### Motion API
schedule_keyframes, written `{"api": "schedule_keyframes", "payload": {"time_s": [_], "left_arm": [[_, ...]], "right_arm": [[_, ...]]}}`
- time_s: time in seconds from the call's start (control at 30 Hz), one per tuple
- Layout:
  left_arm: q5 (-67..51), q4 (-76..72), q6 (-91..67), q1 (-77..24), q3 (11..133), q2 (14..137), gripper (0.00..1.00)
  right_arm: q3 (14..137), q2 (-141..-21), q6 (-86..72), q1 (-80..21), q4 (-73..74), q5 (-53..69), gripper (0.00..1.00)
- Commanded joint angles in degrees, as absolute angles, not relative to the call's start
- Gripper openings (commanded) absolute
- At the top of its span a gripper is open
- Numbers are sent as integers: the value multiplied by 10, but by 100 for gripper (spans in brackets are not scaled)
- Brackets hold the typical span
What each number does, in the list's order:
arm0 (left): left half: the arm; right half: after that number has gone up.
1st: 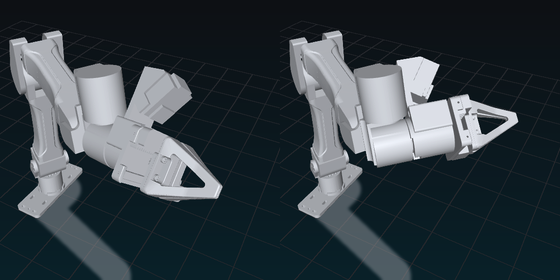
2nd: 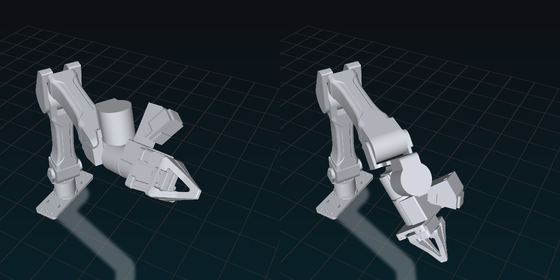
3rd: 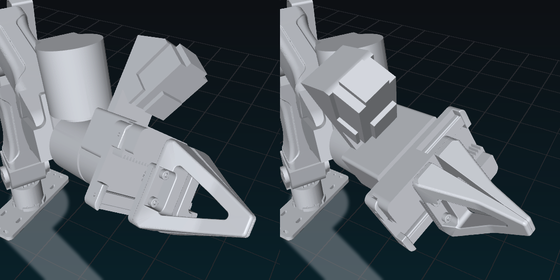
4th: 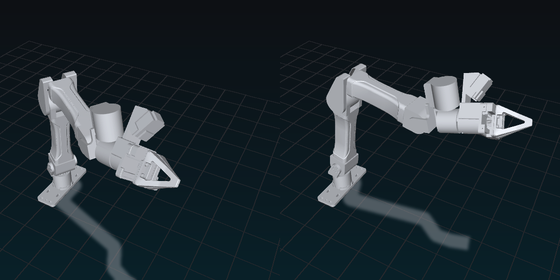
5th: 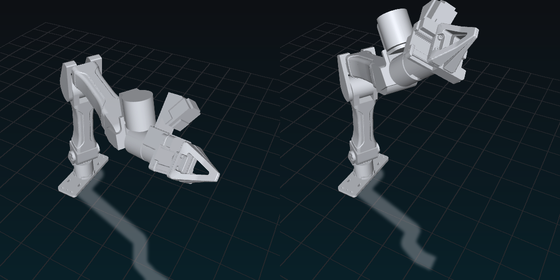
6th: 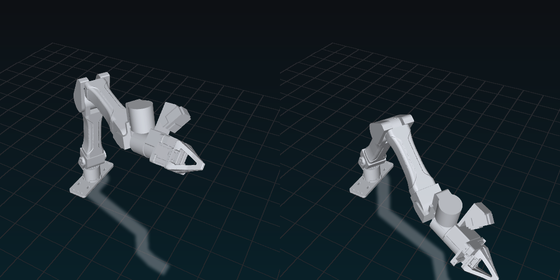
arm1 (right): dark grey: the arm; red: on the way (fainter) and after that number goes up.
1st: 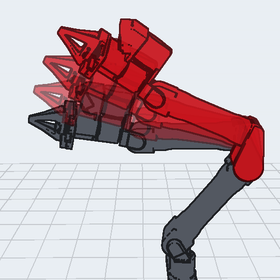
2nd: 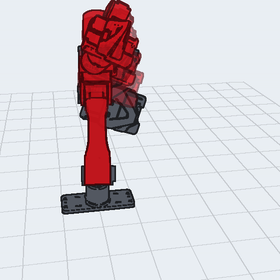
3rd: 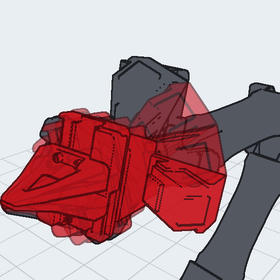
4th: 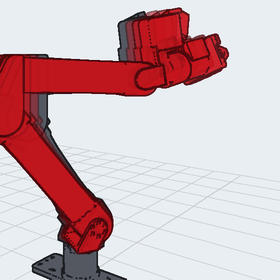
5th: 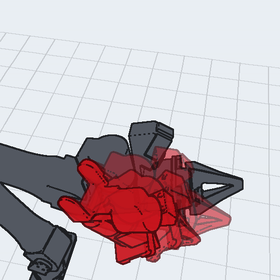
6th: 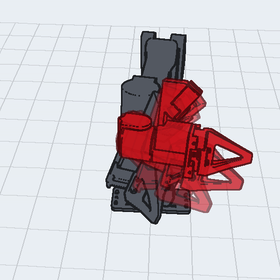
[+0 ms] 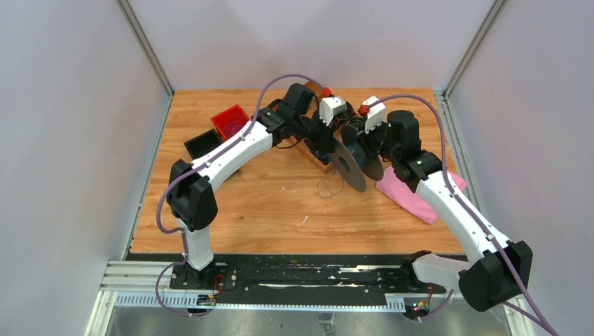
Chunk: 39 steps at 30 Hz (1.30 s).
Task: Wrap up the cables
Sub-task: Wrap the cable around the cable reel.
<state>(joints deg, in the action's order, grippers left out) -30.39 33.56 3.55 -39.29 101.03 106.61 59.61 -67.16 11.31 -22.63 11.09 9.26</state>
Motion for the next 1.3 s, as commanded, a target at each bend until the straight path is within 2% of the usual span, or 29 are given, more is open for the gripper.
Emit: {"api": "schedule_keyframes", "payload": {"time_s": [0.0,0.17,0.4,0.53,0.77,1.07,1.27], "left_arm": [[-291,282,8,-383,984,1039,20],[-289,256,-6,-378,954,1031,23],[-297,234,-21,-369,926,1021,21],[-310,212,-30,-359,910,1017,11],[-332,195,-35,-340,891,1010,2],[-348,179,-30,-315,883,993,0],[-302,230,15,-298,911,992,0]], "right_arm": [[643,-661,86,-224,100,117,1],[651,-663,80,-222,105,115,1],[658,-663,79,-216,107,107,0],[664,-664,76,-213,110,111,1],[675,-665,71,-206,116,111,1],[671,-664,74,-202,116,120,1],[673,-655,75,-194,119,137,1]]}}
